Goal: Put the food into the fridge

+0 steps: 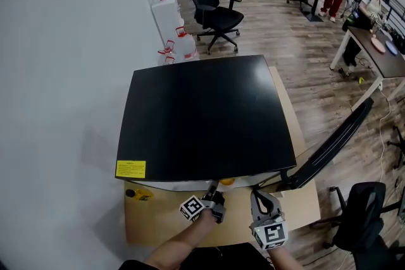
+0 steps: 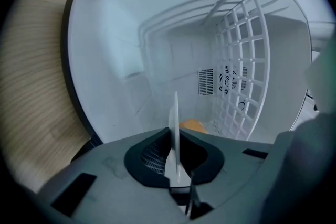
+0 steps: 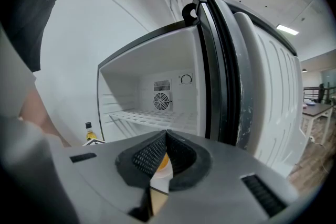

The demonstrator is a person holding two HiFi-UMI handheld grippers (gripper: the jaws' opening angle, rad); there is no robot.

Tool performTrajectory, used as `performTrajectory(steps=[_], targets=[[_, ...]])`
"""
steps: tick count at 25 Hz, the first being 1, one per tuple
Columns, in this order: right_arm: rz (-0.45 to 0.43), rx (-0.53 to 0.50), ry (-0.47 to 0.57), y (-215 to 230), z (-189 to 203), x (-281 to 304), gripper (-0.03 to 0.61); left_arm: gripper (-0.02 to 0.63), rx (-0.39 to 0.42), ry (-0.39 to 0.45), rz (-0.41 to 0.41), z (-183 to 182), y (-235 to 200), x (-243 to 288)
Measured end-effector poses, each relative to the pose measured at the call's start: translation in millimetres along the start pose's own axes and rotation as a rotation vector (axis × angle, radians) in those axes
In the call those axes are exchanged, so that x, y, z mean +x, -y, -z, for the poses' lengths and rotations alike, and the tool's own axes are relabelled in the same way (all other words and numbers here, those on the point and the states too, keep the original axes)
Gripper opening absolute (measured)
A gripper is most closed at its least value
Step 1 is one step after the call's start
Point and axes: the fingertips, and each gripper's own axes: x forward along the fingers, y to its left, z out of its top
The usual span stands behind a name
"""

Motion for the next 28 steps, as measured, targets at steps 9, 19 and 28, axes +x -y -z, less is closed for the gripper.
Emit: performTrajectory(steps=[9,19,28], targets=[[0.001,0.014,-0.05,-1.7,9.9,-14.9,0.06,0.026,-0.012,0.003,-0.023,-0.5,-14.0,20.0],[0.019,0.005,-0.048,6.4,8.5,-24.0,0.06,0.026,0.004,-0.006,-0.027,2.7,-18.0,37.9],[0.041,0.015,-0.049,11.3,20.7,-25.6,0.06,0.026,-0.005,-0.017,-0.094,5.2,-20.0,52.1]])
